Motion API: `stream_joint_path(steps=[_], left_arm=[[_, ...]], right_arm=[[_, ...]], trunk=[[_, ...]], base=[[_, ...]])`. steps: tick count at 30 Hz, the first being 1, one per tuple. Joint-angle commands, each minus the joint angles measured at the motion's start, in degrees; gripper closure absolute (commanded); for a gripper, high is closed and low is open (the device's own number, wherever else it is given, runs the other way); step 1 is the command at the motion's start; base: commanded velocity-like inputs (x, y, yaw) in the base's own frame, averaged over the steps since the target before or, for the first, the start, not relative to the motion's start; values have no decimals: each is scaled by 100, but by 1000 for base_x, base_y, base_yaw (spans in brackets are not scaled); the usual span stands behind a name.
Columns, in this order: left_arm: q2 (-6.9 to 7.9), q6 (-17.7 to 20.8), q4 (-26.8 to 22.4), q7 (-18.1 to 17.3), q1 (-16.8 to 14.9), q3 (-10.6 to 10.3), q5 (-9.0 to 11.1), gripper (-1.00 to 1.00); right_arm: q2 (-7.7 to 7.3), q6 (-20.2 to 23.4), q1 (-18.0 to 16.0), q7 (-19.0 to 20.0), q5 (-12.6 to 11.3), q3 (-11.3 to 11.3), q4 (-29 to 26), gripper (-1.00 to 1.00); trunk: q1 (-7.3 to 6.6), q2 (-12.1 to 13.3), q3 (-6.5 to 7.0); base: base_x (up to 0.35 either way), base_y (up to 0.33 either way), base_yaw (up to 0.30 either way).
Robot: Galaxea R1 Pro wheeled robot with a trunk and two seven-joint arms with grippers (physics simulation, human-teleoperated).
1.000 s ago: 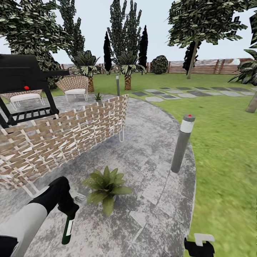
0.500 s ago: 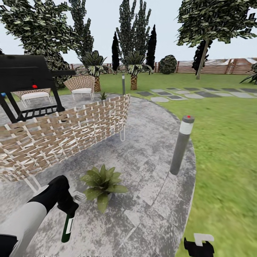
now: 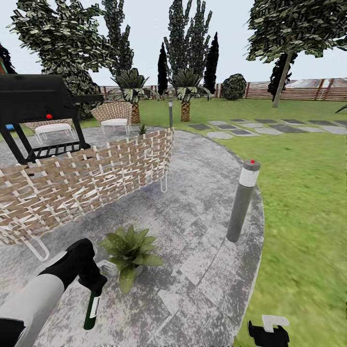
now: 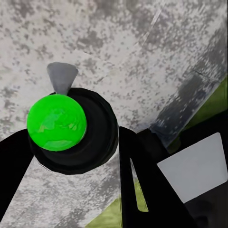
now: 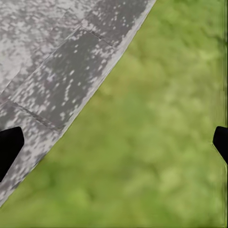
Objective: Pick up the pesticide atomizer in the garden and spray insectifuge to fully cover both potted plants in the garden.
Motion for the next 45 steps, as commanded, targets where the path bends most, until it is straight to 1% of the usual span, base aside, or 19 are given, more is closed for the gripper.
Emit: stream_joint_path(steps=[1, 7, 14, 20, 21, 23, 25, 31, 33, 34, 35, 36, 38, 39, 40, 41, 42, 43, 45], left_arm=[[7, 43, -13, -60, -6, -19, -48, 100], [19, 39, 10, -59, 21, -8, -51, 100], [-4, 39, 68, -60, 32, -11, -38, 100], [43, 31, 78, -50, 53, -2, -37, 100], [58, 31, 82, -29, 123, 0, -34, 100], [70, -1, 79, 75, 370, 62, -26, 100], [67, -26, 80, 169, 484, 121, -17, 100], [-20, -48, 14, 251, 541, 180, 3, 100], [-125, -49, -15, 413, 542, 205, -1, 100], [-187, -49, -33, 619, 543, 301, 9, 100], [-223, -49, -38, 750, 543, 420, 30, 100], [-325, -56, -43, 1157, 543, 787, 62, 100], [-381, -121, -12, 1539, 543, 984, 94, 100], [-403, -191, 13, 1658, 543, 1035, 129, 100], [-412, -231, 27, 1701, 543, 1054, 181, 100], [-419, -270, 43, 1735, 543, 1071, 287, 100], [-425, -306, 55, 1761, 543, 1080, 549, 100], [-426, -313, 57, 1769, 546, 1080, 638, 100], [-426, -319, 59, 1775, 548, 1080, 703, 100]], right_arm=[[0, -16, -2, -6, -58, 51, 2, -100], [0, -16, -3, -5, -52, 58, 1, -100], [0, -16, -2, -5, -54, 56, 1, -100], [0, -16, -2, -7, -61, 51, 1, -100], [0, -16, -2, -6, -61, 50, 0, -100], [0, -16, -2, -6, -61, 50, 1, -100], [0, -16, -2, -5, -59, 53, 0, -100], [0, -16, -2, -5, -57, 57, 2, -100], [0, -16, -2, -5, -60, 52, 0, -100], [-4, -16, -2, -5, -61, 51, 4, -100], [-9, -16, -2, -5, -61, 50, 5, -100], [-25, -16, -2, -5, -61, 50, 7, -100], [-32, -16, -2, -5, -61, 50, 8, -100], [-33, -16, -2, -5, -61, 50, 8, -100], [-34, -14, -2, -5, -59, 50, 8, -100], [-31, -13, -2, -5, -57, 50, 8, -100], [-29, -10, -2, -5, -59, 50, 8, -100], [-28, -10, -2, -5, -60, 50, 8, -100], [-27, -13, -2, -5, -61, 50, 7, -100]], trunk=[[-2, -3, -5], [-2, -3, -5], [-2, -3, -5], [-2, -3, -5], [-2, -3, -5], [-2, -3, -5], [-2, -3, -5], [-2, -3, -5], [-2, -3, -5], [-2, -3, -5], [-2, -3, -5], [-2, -3, -5], [-2, -3, -5], [-2, -3, -5], [-2, -3, -5], [-2, -3, -5], [-2, -3, -5], [-2, -3, -5], [-2, -3, -5]], base=[[-131, -266, 5], [-78, -266, 265], [121, -256, 273], [86, -77, 58], [8, -7, 19], [3, -3, 115], [1, -1, 226], [0, 0, 244], [0, 0, 62], [0, 0, 17], [0, 0, 11], [0, 0, 4], [0, 0, 2], [0, 0, 0], [0, 0, 0], [0, 0, 0], [0, -31, 0], [0, -138, 0], [0, -215, 0]])
